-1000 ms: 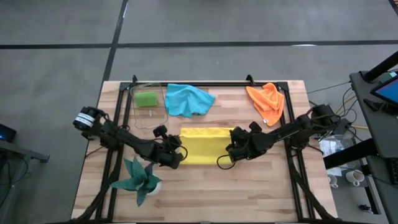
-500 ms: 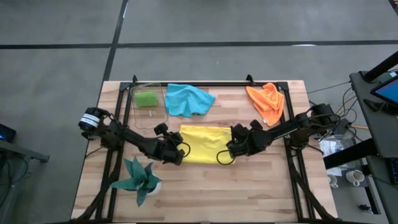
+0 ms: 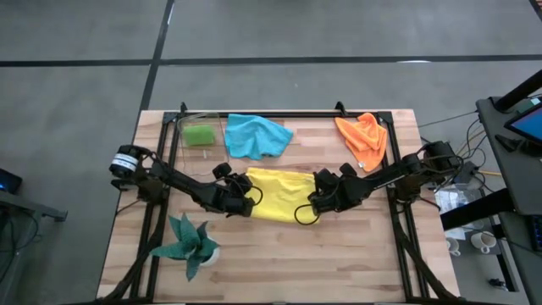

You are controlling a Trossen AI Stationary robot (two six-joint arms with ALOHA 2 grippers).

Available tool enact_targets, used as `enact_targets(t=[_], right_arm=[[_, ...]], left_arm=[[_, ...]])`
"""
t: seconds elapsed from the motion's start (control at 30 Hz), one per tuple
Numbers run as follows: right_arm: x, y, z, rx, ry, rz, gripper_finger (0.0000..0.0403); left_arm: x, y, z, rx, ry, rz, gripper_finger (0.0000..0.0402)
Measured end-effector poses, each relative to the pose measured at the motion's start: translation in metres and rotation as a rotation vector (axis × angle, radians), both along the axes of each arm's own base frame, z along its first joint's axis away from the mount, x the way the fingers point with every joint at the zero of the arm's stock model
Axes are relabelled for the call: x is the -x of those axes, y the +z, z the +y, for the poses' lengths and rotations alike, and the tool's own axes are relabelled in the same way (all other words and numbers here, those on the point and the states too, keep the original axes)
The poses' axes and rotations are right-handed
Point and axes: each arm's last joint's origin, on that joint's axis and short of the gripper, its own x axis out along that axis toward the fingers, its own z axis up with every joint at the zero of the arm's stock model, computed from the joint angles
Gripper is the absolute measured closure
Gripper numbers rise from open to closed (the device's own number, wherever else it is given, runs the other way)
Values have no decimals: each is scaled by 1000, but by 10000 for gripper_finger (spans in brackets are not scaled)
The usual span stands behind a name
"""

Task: Roll microfiber towels into tight, uniform cylinder then place into a basket
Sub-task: Fold the yellow microfiber towel

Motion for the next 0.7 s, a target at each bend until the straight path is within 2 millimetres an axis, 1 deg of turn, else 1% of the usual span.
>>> enact_targets(t=[0.07, 0.17, 0.27, 0.37, 0.43, 0.53, 0.63, 0.7], right_arm=[[0, 1, 0, 4, 12, 8, 381], [-2, 4, 0, 8, 34, 14, 357], [0, 11, 0, 19, 61, 12, 325], [4, 22, -1, 24, 81, -9, 294], [8, 29, -2, 24, 92, -26, 277], [17, 34, -4, 17, 98, -58, 260], [26, 31, -8, -33, 94, -108, 255], [30, 25, -12, -107, 92, -163, 255]], left_arm=[[-1, 3, -1, -12, -16, 11, 311], [-5, 11, -1, -36, -43, 19, 271], [-7, 24, -2, -61, -79, 22, 236], [-4, 40, -1, -73, -99, 3, 210], [0, 51, 0, -72, -99, -30, 197], [8, 65, 2, -62, -96, -84, 184], [14, 77, 3, -47, -93, -172, 180], [15, 81, 3, -47, -108, -224, 180]])
